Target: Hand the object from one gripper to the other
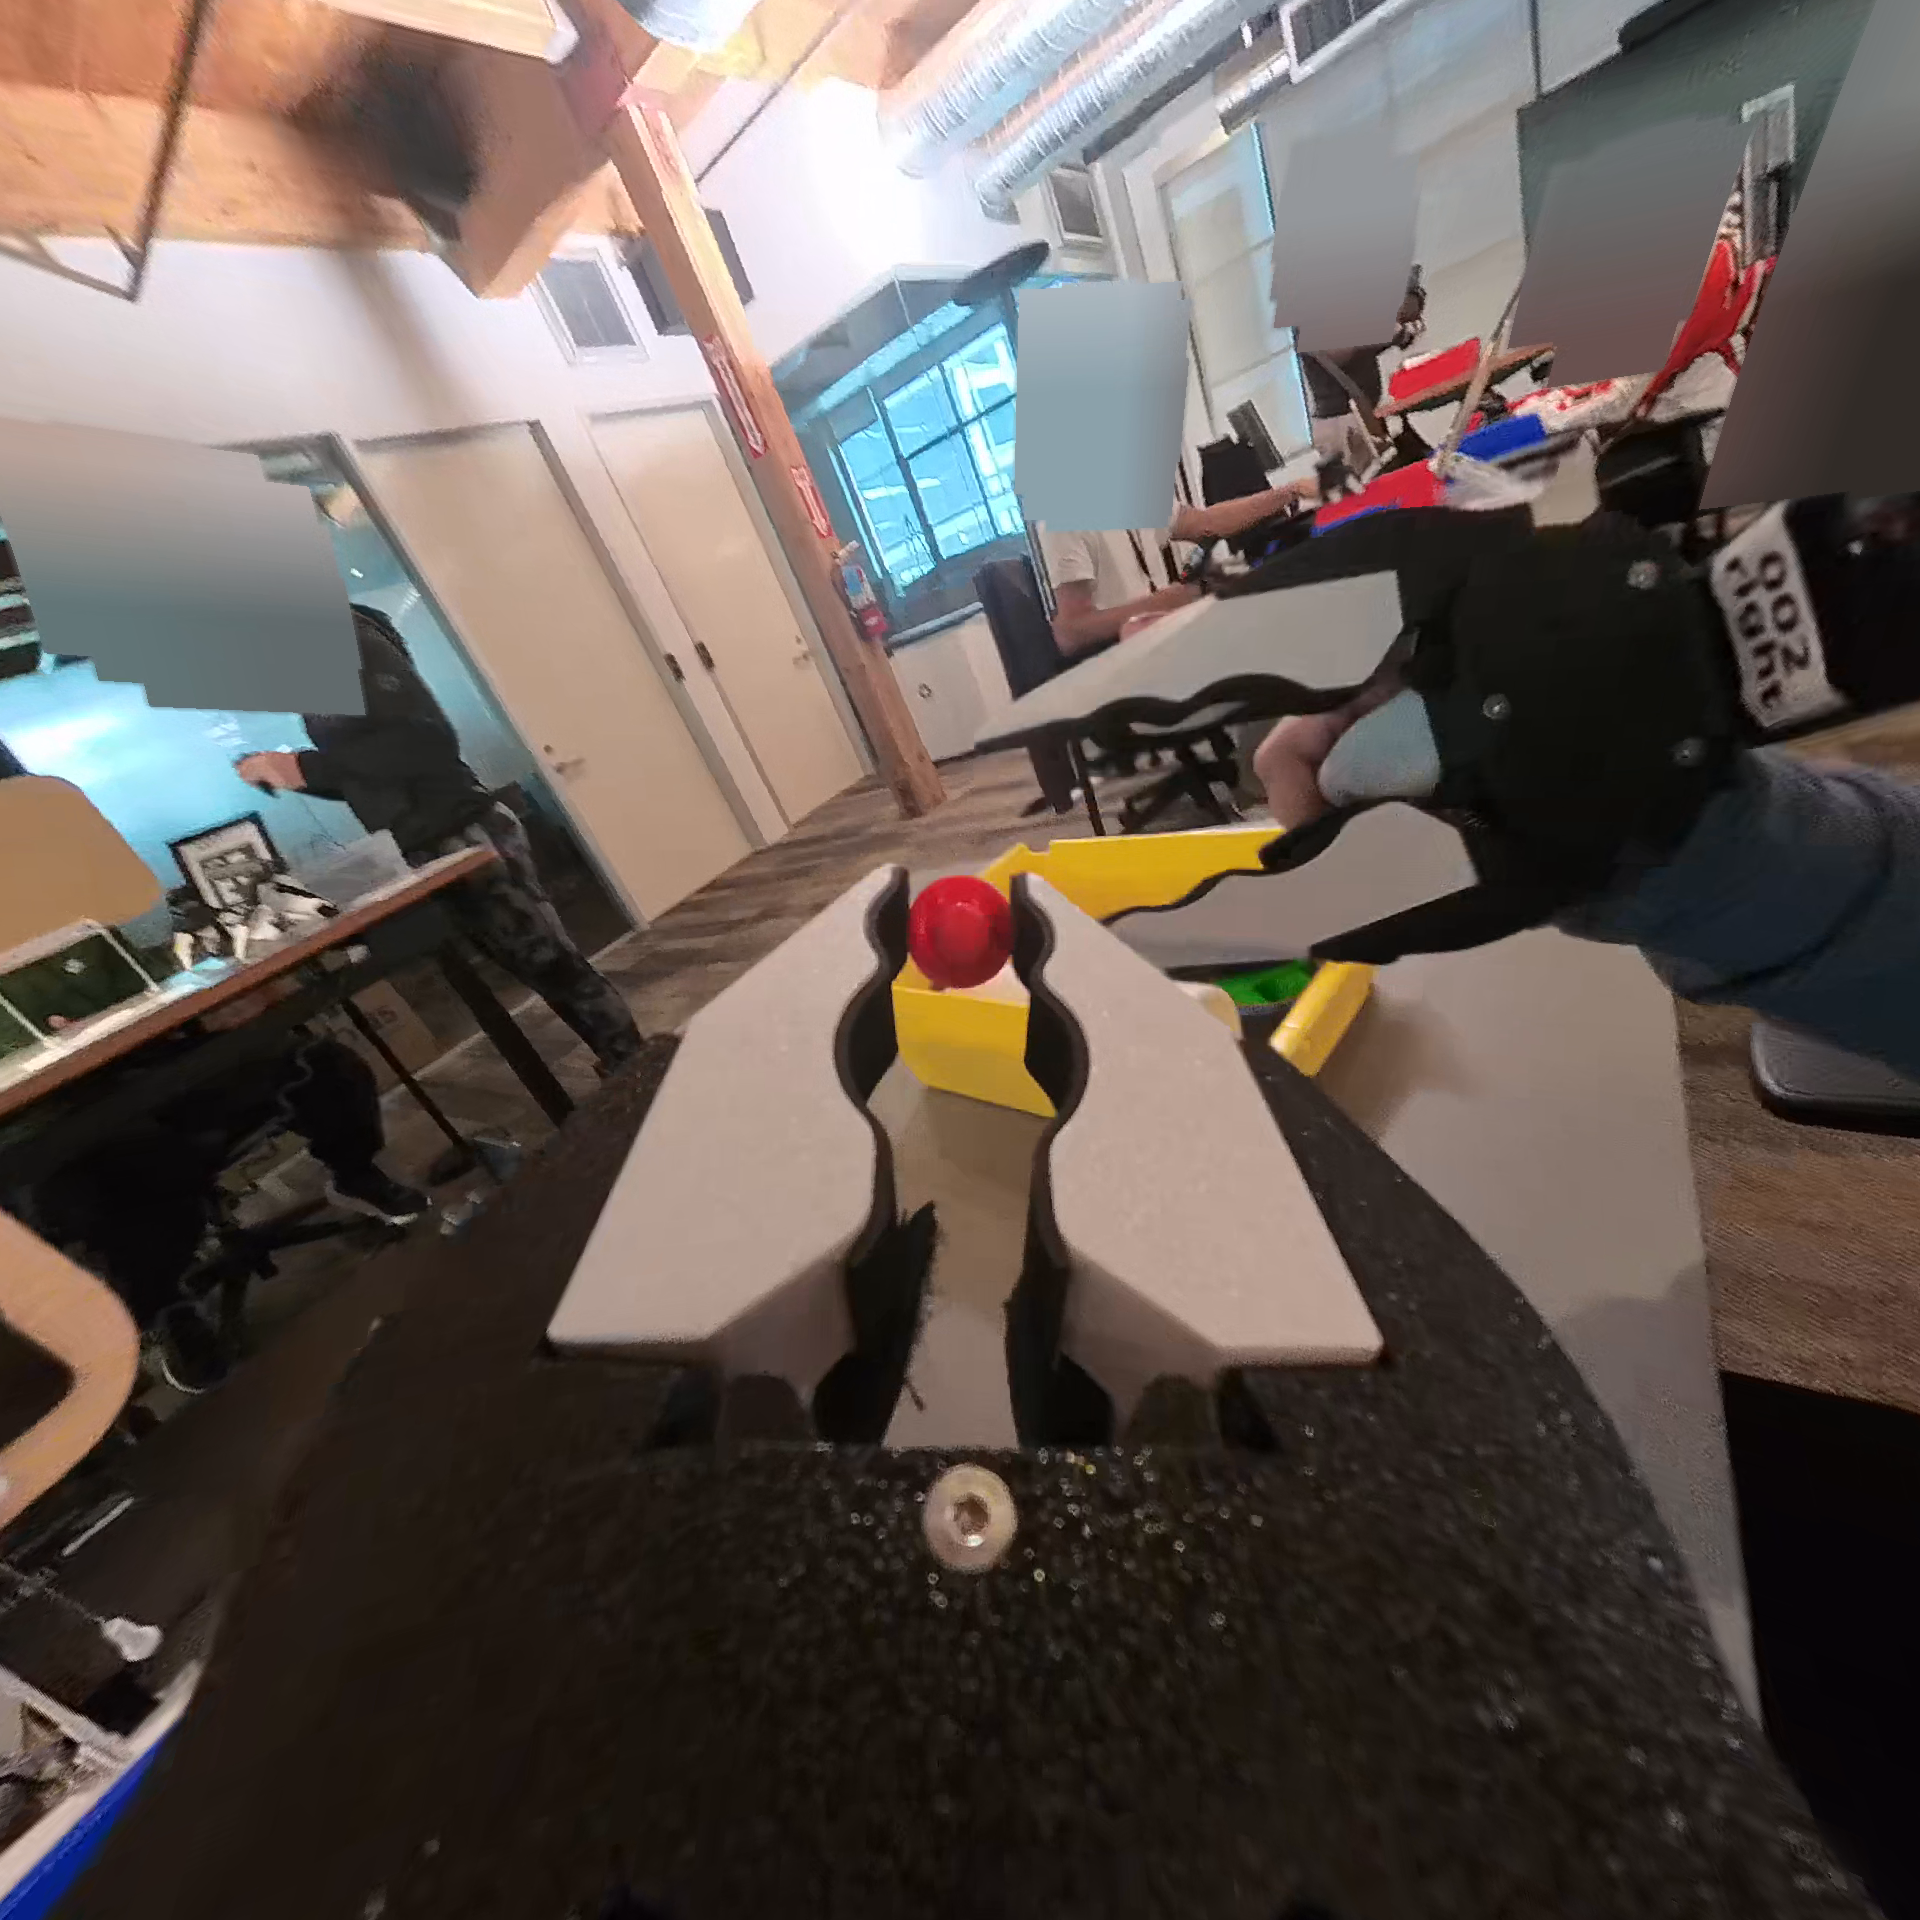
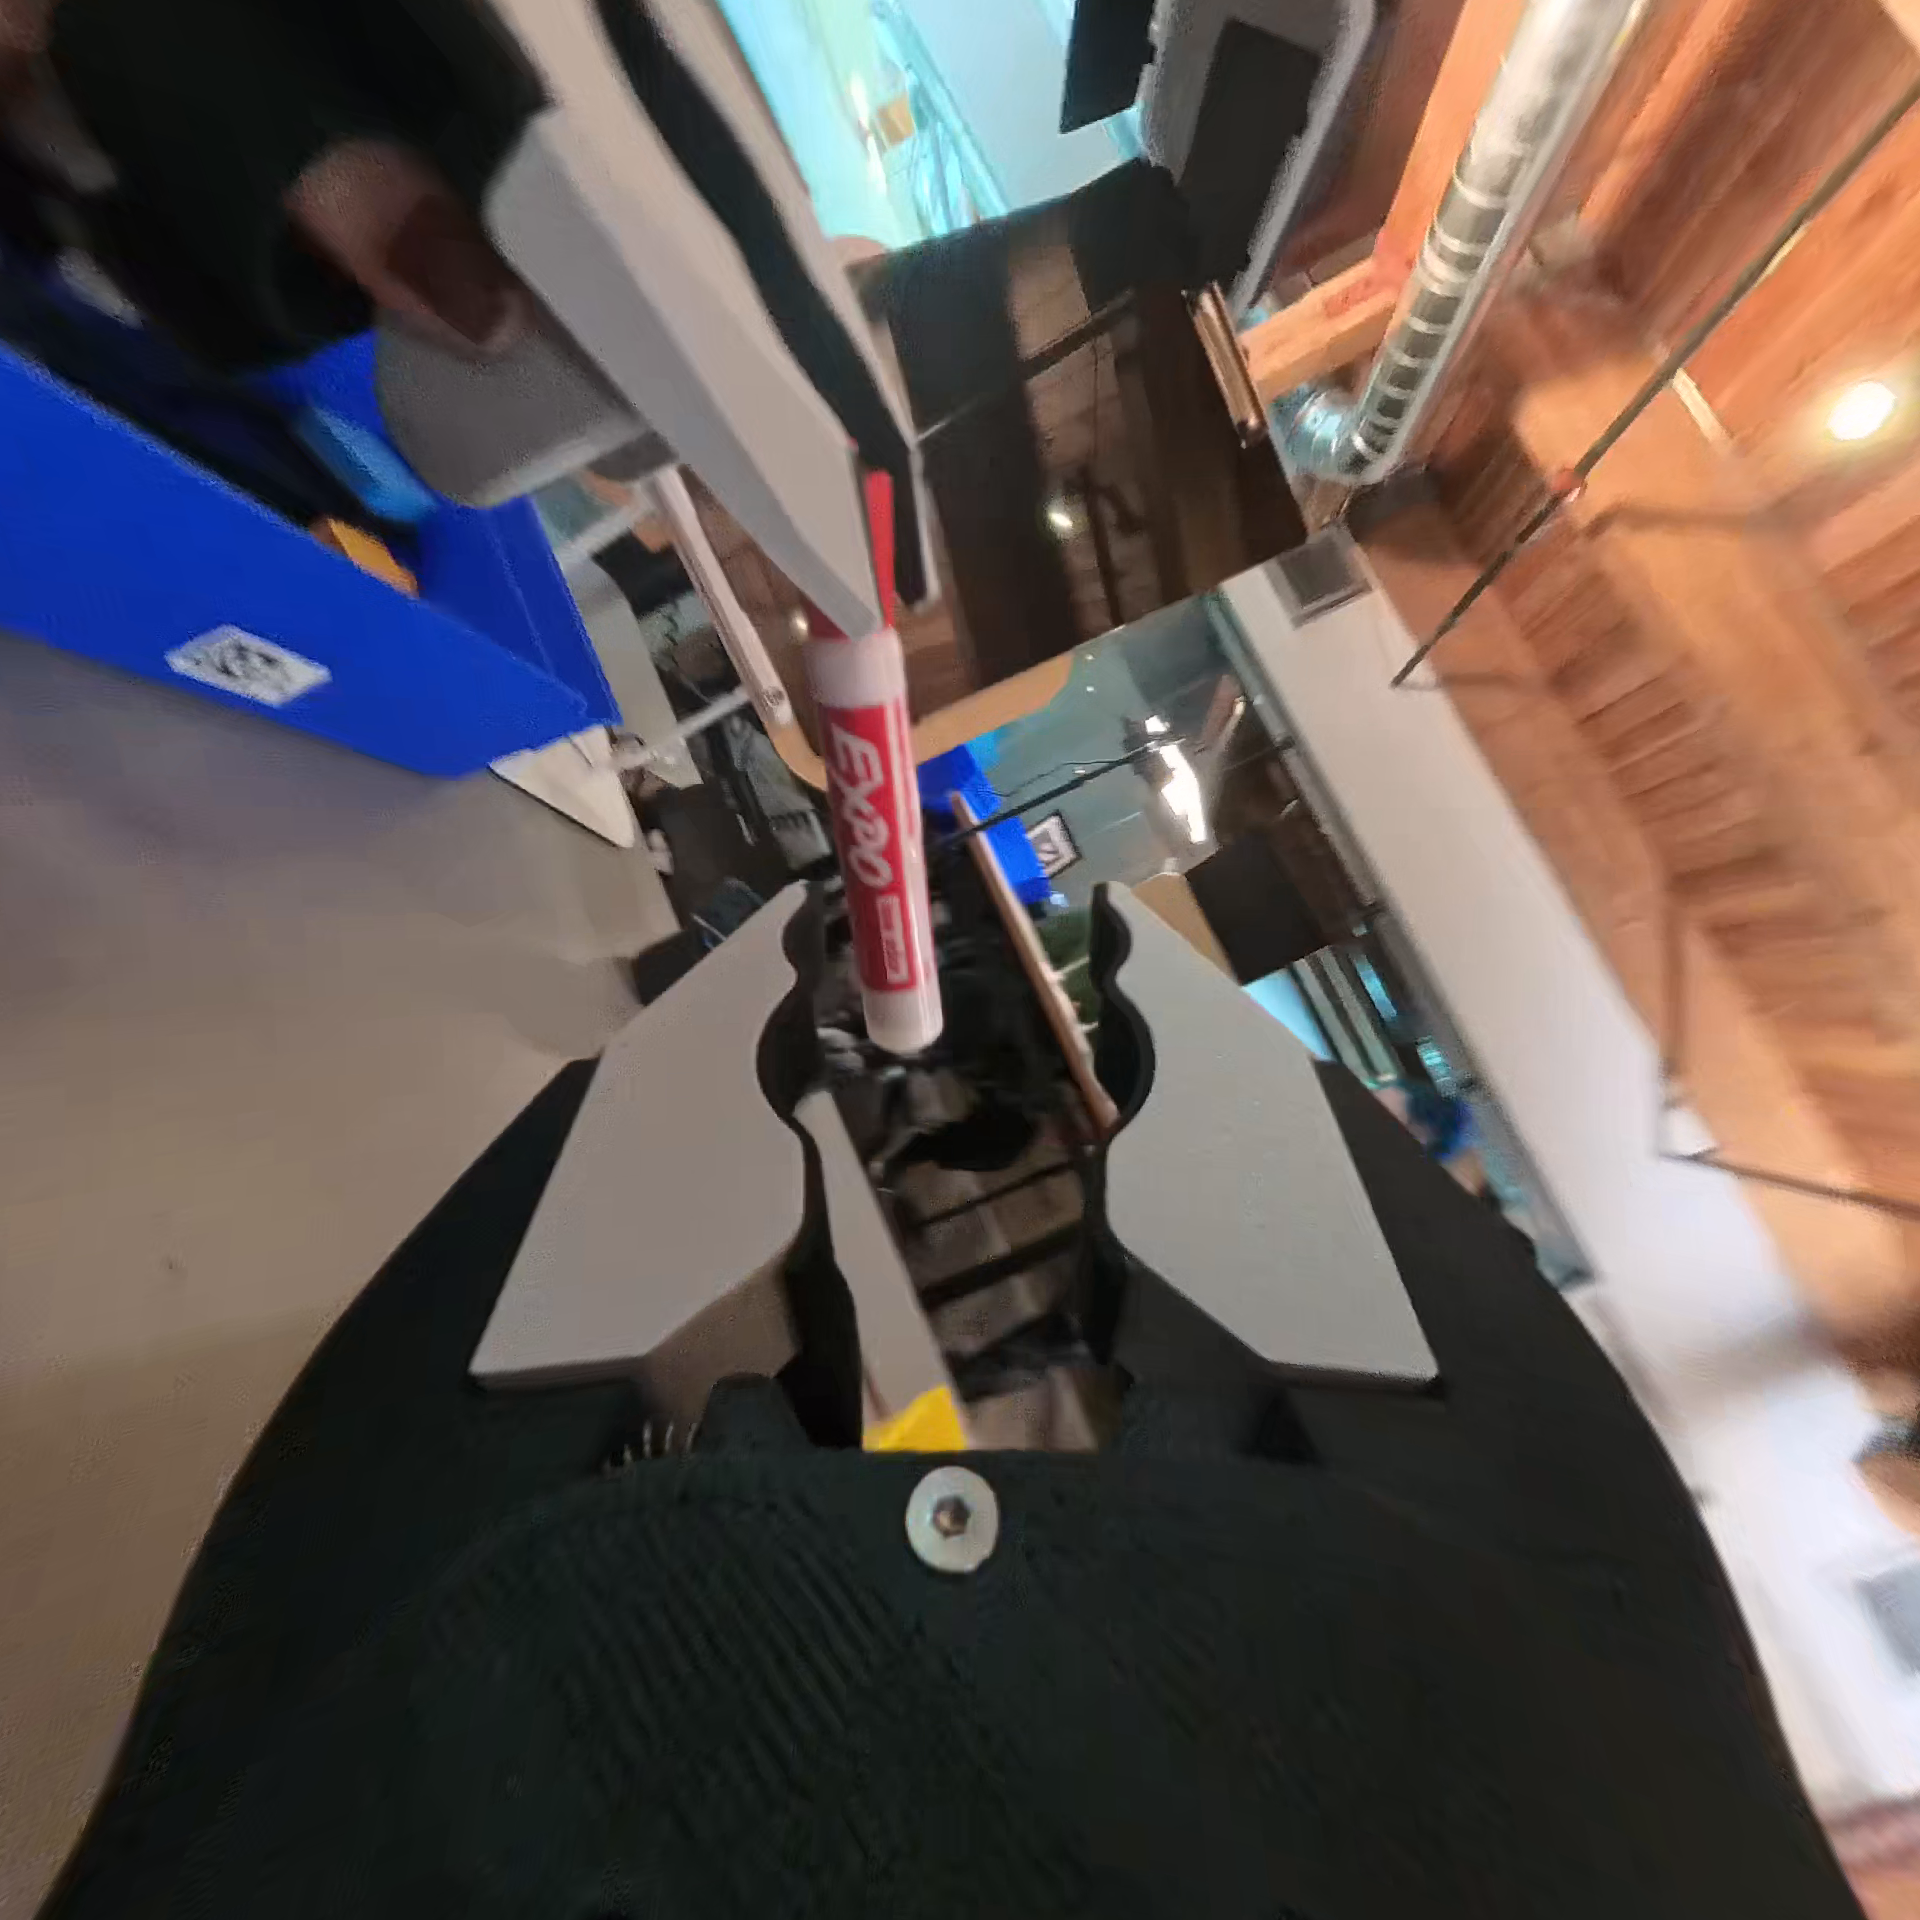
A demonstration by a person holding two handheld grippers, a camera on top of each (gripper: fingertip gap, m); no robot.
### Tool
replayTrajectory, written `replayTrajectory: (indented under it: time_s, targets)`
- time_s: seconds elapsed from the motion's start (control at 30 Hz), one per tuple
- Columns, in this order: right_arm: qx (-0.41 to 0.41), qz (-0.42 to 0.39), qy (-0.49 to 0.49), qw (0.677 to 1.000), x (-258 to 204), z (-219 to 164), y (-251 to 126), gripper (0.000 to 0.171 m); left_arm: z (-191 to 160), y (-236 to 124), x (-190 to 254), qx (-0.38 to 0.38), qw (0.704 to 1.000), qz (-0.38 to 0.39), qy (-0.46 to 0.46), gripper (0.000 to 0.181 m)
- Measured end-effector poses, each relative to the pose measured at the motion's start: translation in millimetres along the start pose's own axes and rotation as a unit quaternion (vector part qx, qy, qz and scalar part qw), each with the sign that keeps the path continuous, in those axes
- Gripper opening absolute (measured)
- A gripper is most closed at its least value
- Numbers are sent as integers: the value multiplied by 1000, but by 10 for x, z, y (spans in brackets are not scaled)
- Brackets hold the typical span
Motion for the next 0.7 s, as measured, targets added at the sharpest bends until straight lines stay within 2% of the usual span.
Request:
replayTrajectory:
  time_s: [0.17,0.23,0.3,0.4,0.5,0.57,0.63,0.7]
  targets:
    - [6,19,167,986,142,-88,6,59,126,-112,-77,61,998,15,-11,17]
    - [3,41,245,969,149,-129,30,59,163,-133,-70,80,997,7,-15,17]
    - [-1,73,341,937,140,-167,60,60,215,-164,-54,113,993,-7,-25,17]
    - [26,136,487,862,135,-128,62,60,313,-239,-27,175,983,-37,-46,17]
    - [109,228,633,732,181,70,-6,59,362,-283,-35,206,974,-57,-73,17]
    - [143,272,693,652,200,146,-27,60,359,-291,-49,216,970,-66,-91,17]
    - [159,282,725,608,201,157,-18,58,346,-287,-53,224,966,-75,-107,17]
    - [162,274,739,593,188,135,4,53,325,-271,-49,226,963,-83,-120,17]
Point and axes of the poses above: each gripper's, where its closed fingertips meet, y out along the fingers, z out of its top, x = y × z across the jaws, the point moved 5 cm from there along -y, back along the fingers, and after that the axes turned 4 degrees about -z, right-handed, at the moved point
